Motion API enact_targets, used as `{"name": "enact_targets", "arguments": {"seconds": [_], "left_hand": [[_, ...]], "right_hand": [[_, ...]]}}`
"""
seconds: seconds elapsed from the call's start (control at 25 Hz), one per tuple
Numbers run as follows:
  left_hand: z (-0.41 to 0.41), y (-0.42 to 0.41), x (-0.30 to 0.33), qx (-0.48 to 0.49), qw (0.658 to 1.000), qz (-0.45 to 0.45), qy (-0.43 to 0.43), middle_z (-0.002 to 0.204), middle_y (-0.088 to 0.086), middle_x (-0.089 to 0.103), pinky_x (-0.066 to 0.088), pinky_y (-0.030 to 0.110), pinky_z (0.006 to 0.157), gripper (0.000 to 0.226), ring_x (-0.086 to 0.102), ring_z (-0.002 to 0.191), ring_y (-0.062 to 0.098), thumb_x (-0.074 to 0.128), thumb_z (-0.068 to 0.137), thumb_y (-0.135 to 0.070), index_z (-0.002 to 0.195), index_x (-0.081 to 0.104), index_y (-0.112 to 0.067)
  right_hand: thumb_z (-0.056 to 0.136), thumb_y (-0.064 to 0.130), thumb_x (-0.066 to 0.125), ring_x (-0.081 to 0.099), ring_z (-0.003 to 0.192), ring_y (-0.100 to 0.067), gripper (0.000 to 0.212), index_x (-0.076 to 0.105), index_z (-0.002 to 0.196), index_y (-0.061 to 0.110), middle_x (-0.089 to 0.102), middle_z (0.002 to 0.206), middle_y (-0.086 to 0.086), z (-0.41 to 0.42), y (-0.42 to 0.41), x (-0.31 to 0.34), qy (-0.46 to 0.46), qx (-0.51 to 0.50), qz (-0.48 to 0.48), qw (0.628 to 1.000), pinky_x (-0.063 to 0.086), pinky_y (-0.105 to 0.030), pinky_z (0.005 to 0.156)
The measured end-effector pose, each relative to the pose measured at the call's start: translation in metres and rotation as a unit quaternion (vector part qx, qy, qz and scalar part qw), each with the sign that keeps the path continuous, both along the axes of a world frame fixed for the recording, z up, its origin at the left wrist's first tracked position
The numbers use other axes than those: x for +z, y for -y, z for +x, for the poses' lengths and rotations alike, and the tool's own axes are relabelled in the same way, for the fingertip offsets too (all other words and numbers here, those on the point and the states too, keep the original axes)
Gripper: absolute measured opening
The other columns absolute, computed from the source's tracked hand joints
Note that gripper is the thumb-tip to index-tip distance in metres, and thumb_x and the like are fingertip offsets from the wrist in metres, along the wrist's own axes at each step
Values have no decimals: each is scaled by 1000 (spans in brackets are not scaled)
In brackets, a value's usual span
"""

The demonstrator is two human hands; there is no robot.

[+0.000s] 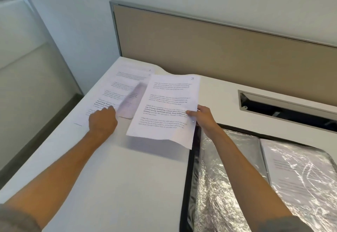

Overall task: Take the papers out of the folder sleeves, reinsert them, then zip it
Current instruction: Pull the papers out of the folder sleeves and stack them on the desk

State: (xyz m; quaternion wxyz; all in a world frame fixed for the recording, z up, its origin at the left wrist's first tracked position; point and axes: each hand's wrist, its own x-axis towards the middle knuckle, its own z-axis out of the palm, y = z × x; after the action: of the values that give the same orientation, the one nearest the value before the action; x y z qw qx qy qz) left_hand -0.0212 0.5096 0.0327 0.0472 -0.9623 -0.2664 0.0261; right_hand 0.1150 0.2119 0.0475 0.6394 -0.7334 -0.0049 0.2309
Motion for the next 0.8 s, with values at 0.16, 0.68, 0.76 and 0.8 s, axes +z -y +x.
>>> {"name": "enact_targets", "arguments": {"seconds": [0.16,0.68,0.76,0.8], "left_hand": [[2,-37,30,49,995,-2,83,98,29,63,46,43,72,27,62,88,48,42,92,-3,118,50,1],[5,-27,14,-40,993,55,95,80,21,66,30,34,50,26,63,60,42,55,81,5,106,63,4],[0,-14,-5,-52,996,50,59,78,18,66,28,32,48,28,62,55,39,58,77,4,105,64,5],[-2,-9,-13,-60,996,58,37,80,16,67,28,31,47,31,63,56,37,60,77,3,108,64,3]], "right_hand": [[91,4,61,66,87,-18,28,66,119,7,69,109,-4,6,-47,-5,-11,26,-11,1000,54,-24,66],[85,12,67,67,89,-29,20,67,104,10,70,103,-9,22,-204,-40,-18,63,-84,994,58,-38,80],[86,25,63,65,82,-29,11,59,83,15,66,85,-4,18,-209,-44,33,58,-168,984,56,-36,73],[87,32,59,62,77,-28,20,51,74,18,62,81,-2,17,-211,-45,58,49,-209,975,51,-33,70]]}}
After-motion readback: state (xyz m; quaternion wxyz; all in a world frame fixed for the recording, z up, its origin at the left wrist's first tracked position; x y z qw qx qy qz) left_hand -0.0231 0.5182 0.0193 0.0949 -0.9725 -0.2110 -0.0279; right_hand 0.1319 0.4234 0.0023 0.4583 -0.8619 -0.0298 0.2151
